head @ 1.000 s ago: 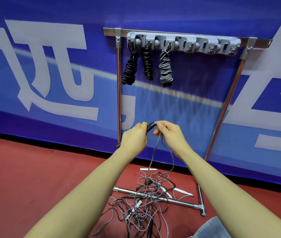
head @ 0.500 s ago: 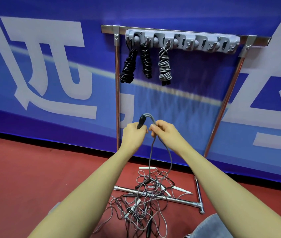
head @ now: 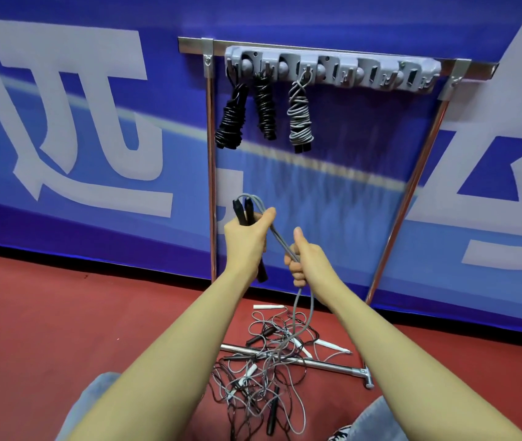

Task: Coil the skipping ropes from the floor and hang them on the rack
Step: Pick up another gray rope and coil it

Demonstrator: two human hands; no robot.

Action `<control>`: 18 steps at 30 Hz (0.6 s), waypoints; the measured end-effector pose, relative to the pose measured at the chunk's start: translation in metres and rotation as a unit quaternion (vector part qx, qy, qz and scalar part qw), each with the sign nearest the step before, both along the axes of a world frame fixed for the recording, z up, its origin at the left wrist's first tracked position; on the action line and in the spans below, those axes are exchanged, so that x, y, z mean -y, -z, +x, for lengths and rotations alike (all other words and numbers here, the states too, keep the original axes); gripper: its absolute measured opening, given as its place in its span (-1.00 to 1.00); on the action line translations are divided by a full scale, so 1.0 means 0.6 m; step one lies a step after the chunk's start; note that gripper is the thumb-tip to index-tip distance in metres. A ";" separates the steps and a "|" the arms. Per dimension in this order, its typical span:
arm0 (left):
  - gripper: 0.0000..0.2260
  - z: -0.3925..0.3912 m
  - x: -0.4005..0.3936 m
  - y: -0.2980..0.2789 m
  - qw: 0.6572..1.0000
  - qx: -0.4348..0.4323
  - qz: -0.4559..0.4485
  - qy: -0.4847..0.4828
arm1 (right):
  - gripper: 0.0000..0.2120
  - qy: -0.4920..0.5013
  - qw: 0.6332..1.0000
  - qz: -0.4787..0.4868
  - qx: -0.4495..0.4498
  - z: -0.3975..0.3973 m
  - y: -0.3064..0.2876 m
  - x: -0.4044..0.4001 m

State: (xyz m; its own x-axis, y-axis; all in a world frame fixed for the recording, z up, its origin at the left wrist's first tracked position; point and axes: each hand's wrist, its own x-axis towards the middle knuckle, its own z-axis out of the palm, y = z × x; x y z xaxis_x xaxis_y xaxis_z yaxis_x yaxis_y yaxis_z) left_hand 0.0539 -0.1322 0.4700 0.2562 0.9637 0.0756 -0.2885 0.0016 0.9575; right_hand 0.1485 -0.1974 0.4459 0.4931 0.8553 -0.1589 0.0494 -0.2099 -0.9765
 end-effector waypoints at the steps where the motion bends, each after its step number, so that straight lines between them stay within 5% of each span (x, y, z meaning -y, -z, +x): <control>1: -0.79 0.005 0.003 -0.001 1.000 0.001 -0.006 -0.011 | -0.45 0.030 0.999 -0.016 0.027 -0.003 0.003 -0.005; 7: -0.74 0.029 0.021 -0.016 0.994 0.062 -0.088 -0.009 | -0.50 0.121 0.967 -0.068 0.216 -0.017 0.019 -0.016; 13: -0.69 0.026 0.020 -0.008 0.952 0.233 -0.200 0.004 | -0.49 0.127 0.982 -0.094 0.100 -0.017 0.014 -0.028; 18: -0.86 0.013 0.009 0.003 0.960 0.201 -0.196 0.015 | -0.53 0.173 0.972 -0.086 0.135 -0.009 0.014 -0.028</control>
